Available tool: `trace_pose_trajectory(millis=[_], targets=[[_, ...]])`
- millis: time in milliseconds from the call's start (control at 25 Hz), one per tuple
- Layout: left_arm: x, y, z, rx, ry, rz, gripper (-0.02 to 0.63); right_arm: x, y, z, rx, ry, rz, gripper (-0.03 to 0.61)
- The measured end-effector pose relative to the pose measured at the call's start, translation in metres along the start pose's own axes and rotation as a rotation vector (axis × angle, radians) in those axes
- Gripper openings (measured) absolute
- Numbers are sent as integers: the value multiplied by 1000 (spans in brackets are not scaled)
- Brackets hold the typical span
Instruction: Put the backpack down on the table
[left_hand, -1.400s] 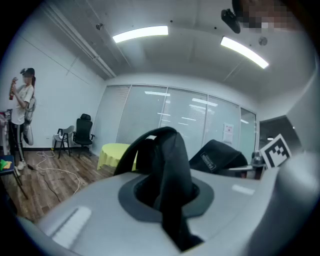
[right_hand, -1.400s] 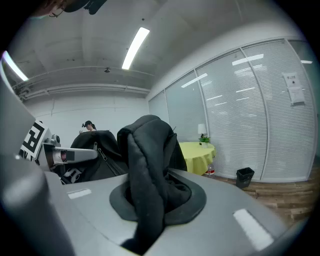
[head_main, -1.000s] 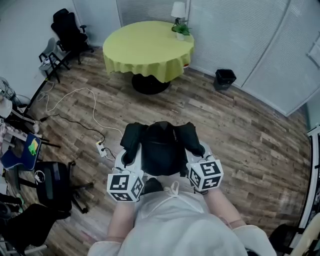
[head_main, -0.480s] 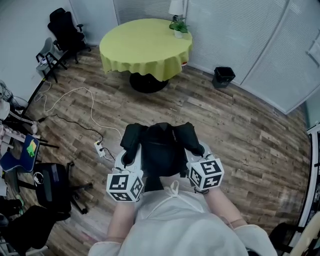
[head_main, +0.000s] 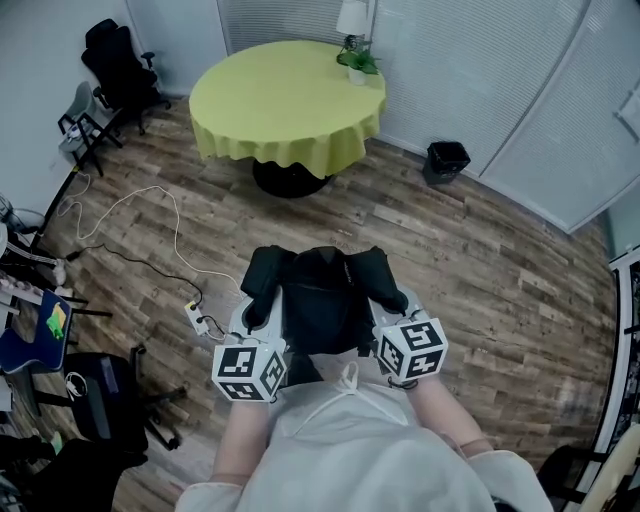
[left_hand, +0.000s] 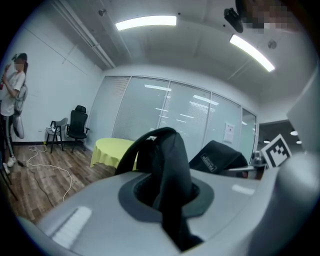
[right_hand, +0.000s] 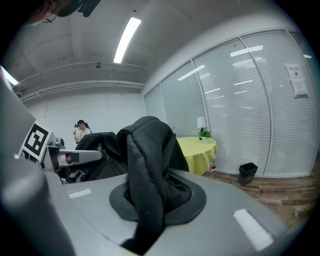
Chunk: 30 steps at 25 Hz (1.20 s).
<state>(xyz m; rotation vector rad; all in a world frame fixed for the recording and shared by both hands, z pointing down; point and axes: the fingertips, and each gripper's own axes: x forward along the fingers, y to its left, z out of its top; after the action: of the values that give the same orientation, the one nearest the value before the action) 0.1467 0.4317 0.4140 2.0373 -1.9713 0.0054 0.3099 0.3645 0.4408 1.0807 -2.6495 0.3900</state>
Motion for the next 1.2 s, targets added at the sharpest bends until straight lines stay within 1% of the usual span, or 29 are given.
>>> trace_pose_trajectory(millis=[400, 600, 720, 920, 1080, 1200], targets=[[110, 107, 60, 25, 11, -63, 32, 144, 1, 60, 20, -12, -47, 35], [151, 151, 83, 40, 18, -85, 31, 204, 4, 85, 37, -15, -63, 36], [171, 174, 92, 35, 22, -78, 32, 235, 5, 95, 38, -7, -53, 35], [208, 201, 97, 30, 35, -62, 32, 283, -4, 104, 39, 15, -23, 35], [243, 220, 102, 20, 40, -33, 32, 327, -19, 113, 37, 28, 10, 35], [274, 233, 114, 13, 38, -9, 32, 360, -34, 128, 34, 33, 43, 35]])
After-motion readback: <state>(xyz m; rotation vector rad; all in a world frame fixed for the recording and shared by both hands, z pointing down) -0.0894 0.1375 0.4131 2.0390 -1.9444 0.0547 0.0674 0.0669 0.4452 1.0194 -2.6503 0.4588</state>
